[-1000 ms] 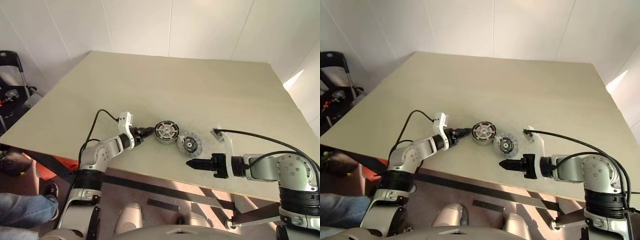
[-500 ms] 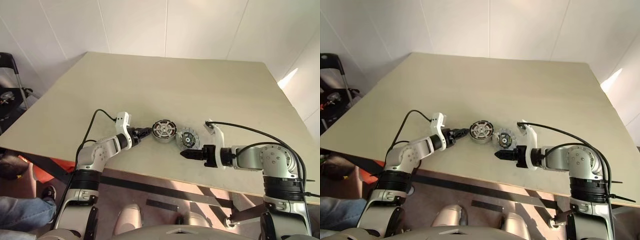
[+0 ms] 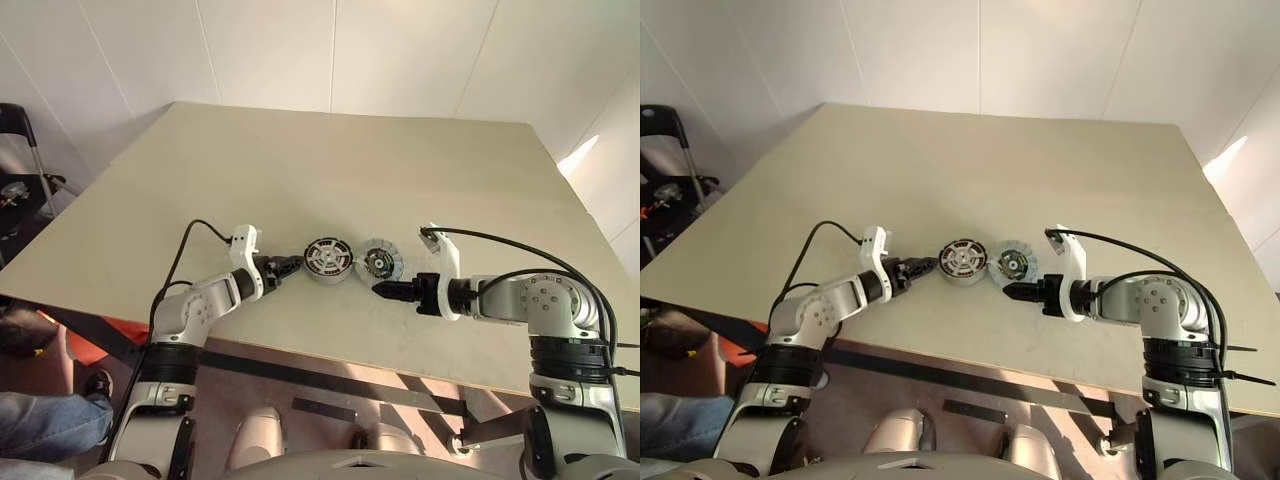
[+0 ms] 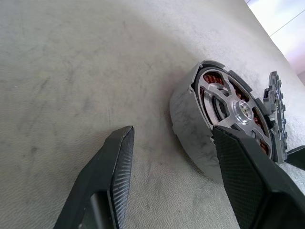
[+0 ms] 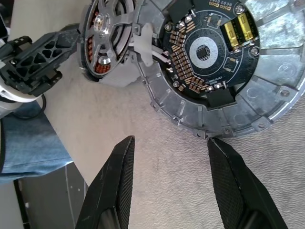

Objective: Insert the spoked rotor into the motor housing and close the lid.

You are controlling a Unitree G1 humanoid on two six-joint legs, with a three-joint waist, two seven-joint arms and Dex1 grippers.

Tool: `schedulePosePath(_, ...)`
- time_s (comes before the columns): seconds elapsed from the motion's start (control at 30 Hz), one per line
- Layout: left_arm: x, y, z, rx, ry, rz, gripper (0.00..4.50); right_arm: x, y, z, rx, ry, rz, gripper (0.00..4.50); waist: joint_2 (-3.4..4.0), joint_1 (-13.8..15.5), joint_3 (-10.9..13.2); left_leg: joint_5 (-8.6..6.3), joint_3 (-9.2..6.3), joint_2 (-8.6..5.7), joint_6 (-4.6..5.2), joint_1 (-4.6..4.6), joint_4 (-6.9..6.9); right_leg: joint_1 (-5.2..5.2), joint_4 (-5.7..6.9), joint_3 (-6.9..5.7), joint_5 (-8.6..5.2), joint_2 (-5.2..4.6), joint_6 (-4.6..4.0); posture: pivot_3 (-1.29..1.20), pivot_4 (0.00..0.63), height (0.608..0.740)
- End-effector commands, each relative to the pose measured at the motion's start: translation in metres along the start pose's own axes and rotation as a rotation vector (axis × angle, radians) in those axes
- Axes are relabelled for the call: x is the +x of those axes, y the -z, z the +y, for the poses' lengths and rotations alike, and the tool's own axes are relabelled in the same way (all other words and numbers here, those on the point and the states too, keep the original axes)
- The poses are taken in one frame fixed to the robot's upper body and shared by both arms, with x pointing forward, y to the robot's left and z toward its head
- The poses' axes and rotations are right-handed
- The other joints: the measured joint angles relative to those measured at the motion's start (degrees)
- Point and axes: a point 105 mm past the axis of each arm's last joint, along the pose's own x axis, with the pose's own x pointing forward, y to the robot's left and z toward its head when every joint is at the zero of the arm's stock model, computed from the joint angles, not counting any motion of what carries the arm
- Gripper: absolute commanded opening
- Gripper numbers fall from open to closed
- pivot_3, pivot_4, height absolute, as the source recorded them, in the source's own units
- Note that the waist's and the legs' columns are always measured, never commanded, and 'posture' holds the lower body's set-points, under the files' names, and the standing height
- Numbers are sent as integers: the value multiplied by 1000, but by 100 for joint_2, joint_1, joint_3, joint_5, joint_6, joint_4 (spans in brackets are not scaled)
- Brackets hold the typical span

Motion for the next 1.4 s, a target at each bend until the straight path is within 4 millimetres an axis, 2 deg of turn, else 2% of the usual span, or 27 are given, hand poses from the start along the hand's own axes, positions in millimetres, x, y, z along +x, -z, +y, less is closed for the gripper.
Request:
schedulePosePath(0.03,-7,-7,1,3,4,-23,2765,-9,-3,6,2,-10,-44,2678,0,3,0,0,0,0,0,-4,0,-5,0,0,0,0,0,0,0,740)
schedulePosePath(0.17,-5,-10,-5,23,31,-27,2765,-15,-1,-8,60,63,-89,2678,0,10,0,-2,0,-2,4,-24,0,-17,0,0,1,0,-3,0,0,740)
schedulePosePath(0.33,-7,-20,-30,81,141,-68,2765,-17,5,-21,116,140,-113,2678,-1,22,1,-3,0,-4,4,-24,1,-15,-1,0,0,-1,-3,0,0,740)
schedulePosePath(0.53,-18,-42,-59,80,288,-155,2765,-18,8,-30,167,191,-129,2678,-3,37,1,0,-1,-7,-1,-3,5,9,-4,1,-1,-5,0,0,0,740)
schedulePosePath(0.8,-17,-35,-51,82,245,-122,2765,-13,6,-50,342,262,-194,2678,-9,-4,-2,3,-1,-7,-6,18,-12,39,-64,1,9,-4,22,0,0,740)
schedulePosePath(0.9,-18,-33,-49,81,232,-115,2765,-8,5,-46,373,242,-216,3205,-20,-16,-7,4,1,-8,-9,27,-19,48,-86,2,13,-5,29,0,0,740)
schedulePosePath(1.07,-17,-31,-44,81,210,-103,2765,-4,-8,-30,360,169,-267,4463,-21,-32,-4,1,-5,-10,-7,100,-47,88,-167,-12,7,-5,40,0,0,740)
schedulePosePath(1.23,-15,-30,-42,81,201,-97,2765,-4,-11,-24,344,160,-274,4463,-27,-53,1,0,-9,-27,-7,99,-56,80,-197,-8,-8,-17,66,0,0,740)
schedulePosePath(1.4,-13,-28,-42,77,197,-90,2765,-16,-22,-27,236,255,-296,4463,-27,-28,1,-1,-7,-55,-6,78,-76,68,-189,8,-3,-37,75,0,0,740)
